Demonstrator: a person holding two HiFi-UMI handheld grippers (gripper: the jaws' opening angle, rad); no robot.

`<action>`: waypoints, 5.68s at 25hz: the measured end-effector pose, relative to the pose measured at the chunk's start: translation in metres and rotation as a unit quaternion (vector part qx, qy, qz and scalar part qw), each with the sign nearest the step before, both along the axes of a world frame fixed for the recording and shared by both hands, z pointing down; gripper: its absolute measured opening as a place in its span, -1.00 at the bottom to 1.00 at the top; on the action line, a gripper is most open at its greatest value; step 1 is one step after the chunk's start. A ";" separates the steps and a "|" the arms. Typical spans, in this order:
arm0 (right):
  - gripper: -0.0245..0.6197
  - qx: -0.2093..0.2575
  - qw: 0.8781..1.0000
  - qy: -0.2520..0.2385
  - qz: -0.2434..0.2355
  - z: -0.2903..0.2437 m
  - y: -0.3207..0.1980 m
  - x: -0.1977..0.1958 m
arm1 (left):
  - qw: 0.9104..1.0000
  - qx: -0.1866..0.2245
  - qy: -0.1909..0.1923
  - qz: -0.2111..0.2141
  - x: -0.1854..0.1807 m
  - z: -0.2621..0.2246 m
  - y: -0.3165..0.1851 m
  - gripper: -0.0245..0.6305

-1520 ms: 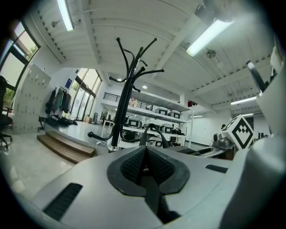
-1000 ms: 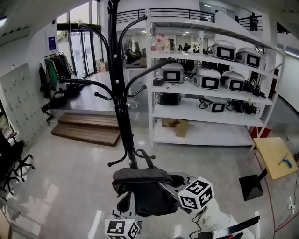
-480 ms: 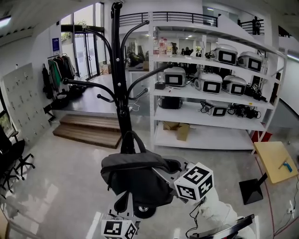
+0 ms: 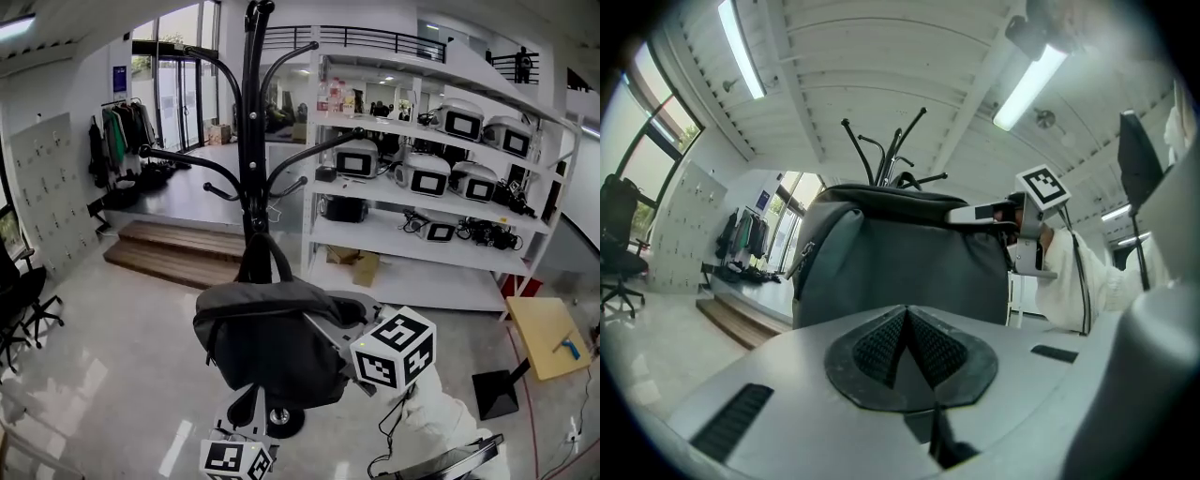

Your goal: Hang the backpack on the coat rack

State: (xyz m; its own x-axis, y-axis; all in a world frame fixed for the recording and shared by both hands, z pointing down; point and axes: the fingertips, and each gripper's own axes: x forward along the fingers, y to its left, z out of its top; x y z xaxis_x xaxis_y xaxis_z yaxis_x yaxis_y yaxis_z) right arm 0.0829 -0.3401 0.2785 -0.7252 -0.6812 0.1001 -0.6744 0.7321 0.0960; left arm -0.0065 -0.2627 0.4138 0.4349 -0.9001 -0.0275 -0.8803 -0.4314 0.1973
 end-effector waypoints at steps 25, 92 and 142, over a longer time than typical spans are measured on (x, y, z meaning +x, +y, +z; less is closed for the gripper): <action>-0.62 -0.062 0.997 -0.037 -0.012 -0.004 -0.050 -0.007 | 1.000 0.000 0.014 -0.027 -0.013 0.009 -0.003 -0.92; -0.23 -0.037 0.993 -0.055 -0.101 0.023 -0.071 -0.001 | 1.000 -0.030 0.000 0.001 -0.010 0.024 -0.022 -0.92; -0.34 -0.064 0.941 -0.189 0.273 0.112 0.030 0.088 | 0.997 -0.045 -0.018 0.058 0.013 0.040 0.013 -0.92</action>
State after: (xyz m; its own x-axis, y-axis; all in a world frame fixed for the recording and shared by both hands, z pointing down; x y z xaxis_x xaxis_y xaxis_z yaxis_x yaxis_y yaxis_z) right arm 0.1710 -0.3105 0.3900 -0.2715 -0.9624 0.0118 -0.9213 0.2563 -0.2924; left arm 0.0064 -0.2492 0.4533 0.5356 -0.8416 0.0689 -0.8327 -0.5128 0.2089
